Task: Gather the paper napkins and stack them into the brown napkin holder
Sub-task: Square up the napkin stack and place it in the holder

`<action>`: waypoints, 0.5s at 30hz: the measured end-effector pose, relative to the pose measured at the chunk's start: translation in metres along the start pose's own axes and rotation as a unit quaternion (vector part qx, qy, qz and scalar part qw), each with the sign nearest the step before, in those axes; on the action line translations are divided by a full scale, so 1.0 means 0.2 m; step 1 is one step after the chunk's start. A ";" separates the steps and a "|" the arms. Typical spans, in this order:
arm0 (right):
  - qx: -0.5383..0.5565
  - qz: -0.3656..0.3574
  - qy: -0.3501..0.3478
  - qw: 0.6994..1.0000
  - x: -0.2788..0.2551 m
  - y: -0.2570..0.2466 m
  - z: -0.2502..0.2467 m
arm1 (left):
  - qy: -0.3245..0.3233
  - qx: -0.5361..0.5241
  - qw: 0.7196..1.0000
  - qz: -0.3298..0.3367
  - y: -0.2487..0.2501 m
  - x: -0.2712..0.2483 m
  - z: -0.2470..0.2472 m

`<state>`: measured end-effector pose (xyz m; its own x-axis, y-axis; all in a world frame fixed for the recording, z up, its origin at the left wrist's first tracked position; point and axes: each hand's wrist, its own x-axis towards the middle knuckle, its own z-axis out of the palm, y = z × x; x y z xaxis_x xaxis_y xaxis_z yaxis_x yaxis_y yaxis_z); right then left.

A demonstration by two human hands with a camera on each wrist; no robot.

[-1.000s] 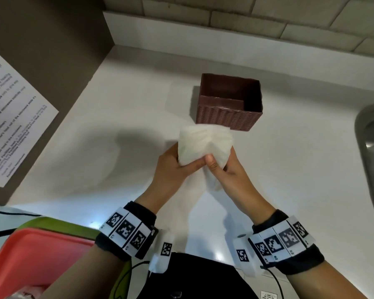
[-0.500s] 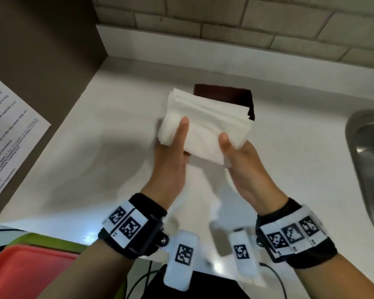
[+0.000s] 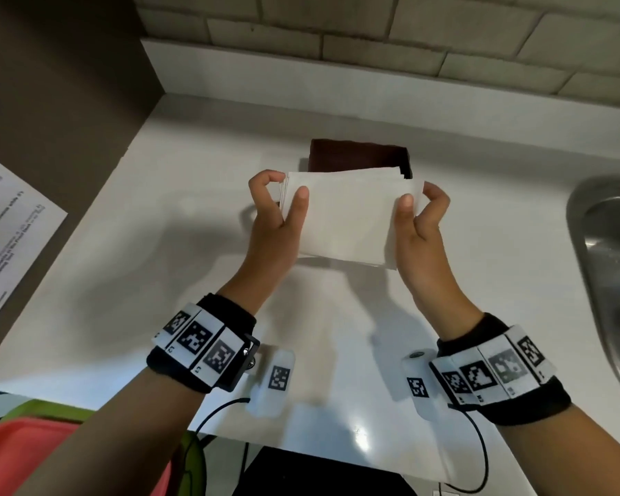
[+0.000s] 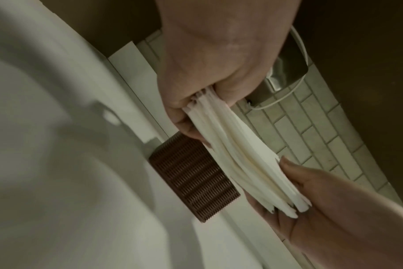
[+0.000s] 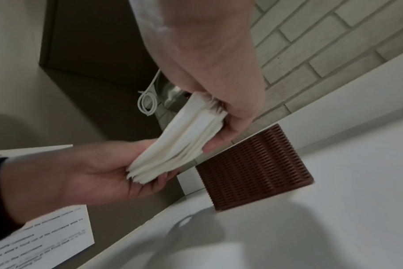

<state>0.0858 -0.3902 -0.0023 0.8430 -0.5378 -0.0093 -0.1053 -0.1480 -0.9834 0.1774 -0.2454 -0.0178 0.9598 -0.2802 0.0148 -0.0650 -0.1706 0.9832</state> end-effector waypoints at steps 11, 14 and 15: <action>-0.087 -0.030 -0.071 0.993 -0.05 -0.03 -0.05 | -0.044 -0.012 0.998 0.053 -0.05 -0.10 -0.10; -0.058 0.007 -0.081 0.995 -0.10 -0.03 -0.05 | -0.056 -0.034 0.998 -0.003 -0.03 -0.14 -0.15; -0.033 0.029 -0.088 0.995 -0.12 -0.02 -0.05 | -0.065 -0.046 0.997 -0.023 -0.03 -0.15 -0.17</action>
<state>0.0610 -0.3860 0.0045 0.9132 -0.3945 -0.1021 -0.1853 -0.1789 -0.9663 0.1589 -0.2050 -0.0178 0.9174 -0.3948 -0.0489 0.0095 -0.1012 0.9948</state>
